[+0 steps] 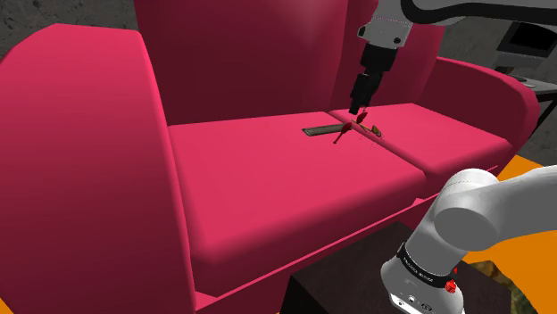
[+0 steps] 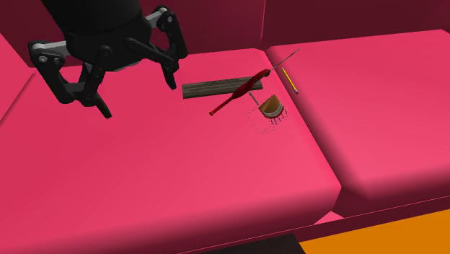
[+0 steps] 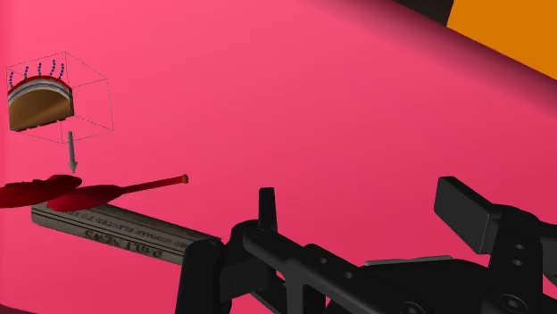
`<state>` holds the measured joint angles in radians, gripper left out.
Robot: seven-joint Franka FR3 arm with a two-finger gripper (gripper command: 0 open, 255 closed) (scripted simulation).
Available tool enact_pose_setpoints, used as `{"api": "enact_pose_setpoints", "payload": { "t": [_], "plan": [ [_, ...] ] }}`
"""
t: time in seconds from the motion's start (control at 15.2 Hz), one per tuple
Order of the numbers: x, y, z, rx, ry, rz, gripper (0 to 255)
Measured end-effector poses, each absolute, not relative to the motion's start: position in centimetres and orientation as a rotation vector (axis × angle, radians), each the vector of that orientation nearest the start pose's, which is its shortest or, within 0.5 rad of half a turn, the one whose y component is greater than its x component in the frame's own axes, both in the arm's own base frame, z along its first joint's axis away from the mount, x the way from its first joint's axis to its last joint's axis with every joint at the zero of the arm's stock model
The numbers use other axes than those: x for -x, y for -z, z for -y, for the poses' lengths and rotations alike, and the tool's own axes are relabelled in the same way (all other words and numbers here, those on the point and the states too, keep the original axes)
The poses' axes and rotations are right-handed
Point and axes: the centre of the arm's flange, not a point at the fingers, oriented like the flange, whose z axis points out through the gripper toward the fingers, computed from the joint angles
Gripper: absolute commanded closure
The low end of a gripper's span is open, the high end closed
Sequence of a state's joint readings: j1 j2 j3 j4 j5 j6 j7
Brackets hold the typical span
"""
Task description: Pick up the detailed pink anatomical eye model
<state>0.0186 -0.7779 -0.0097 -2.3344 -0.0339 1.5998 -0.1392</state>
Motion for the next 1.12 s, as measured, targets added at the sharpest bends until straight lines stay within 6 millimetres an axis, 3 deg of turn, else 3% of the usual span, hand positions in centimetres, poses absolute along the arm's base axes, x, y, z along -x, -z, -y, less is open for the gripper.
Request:
{"api": "enact_pose_setpoints", "payload": {
  "t": [0.13,0.4,1.12],
  "plan": [
    [-31.3,-60.0,0.8,3.158,0.074,0.241,0],
    [-31.1,-58.6,5.2,3.133,0.134,0.253,0],
    [-31.7,-52.4,19.9,3.047,0.316,0.298,0]
  ]
}}
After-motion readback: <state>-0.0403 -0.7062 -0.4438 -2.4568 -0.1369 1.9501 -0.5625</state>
